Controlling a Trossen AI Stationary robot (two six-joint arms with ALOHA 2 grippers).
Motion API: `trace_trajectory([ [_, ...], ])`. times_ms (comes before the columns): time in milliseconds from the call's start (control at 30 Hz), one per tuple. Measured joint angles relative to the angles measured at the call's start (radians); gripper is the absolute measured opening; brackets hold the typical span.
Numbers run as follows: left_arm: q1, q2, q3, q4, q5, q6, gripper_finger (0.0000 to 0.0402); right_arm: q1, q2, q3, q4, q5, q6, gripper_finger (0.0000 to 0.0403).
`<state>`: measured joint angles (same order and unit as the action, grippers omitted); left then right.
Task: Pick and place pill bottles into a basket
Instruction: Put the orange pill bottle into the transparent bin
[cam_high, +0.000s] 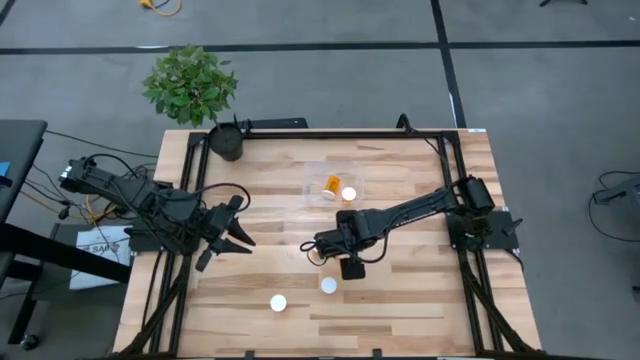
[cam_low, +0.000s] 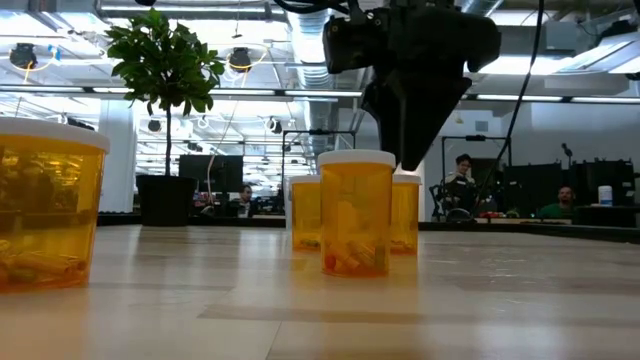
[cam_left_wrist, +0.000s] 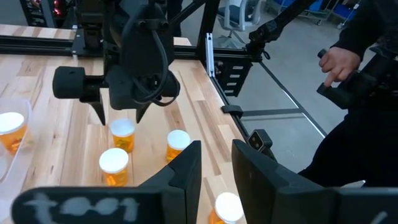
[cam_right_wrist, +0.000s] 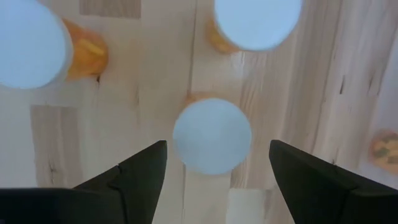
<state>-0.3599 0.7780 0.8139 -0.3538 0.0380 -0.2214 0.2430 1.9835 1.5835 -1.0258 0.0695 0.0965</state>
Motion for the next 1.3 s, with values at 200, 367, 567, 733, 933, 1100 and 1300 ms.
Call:
trace_trajectory([
  [200,0.000,0.000,0.000,0.000,0.000,0.000,0.0077,-0.008,0.001,0.000,0.014,-0.001,-0.009,0.0278],
  [367,0.000,0.000,0.000,-0.001,0.000,0.000,0.0077,-0.010,0.039,-0.003,0.011,-0.029,-0.019,0.0278],
  [567,0.000,0.000,0.000,-0.007,0.000,-0.004,0.0077,-0.017,0.034,0.000,0.032,-0.022,-0.029,0.0278],
  [733,0.000,0.000,0.000,-0.006,0.001,-0.004,0.0077,-0.020,0.034,0.000,0.044,-0.020,-0.045,0.0278],
  [933,0.000,0.000,0.000,-0.007,0.003,-0.004,0.0077,-0.023,0.034,0.000,0.047,-0.039,-0.044,0.0278],
  [1100,0.000,0.000,0.000,-0.005,0.003,-0.004,0.0077,-0.023,0.034,0.000,0.047,-0.043,-0.041,0.0278],
  [1300,0.000,0.000,0.000,0.005,0.018,-0.004,0.0077,-0.023,0.034,0.000,0.059,-0.043,-0.022,0.0278],
])
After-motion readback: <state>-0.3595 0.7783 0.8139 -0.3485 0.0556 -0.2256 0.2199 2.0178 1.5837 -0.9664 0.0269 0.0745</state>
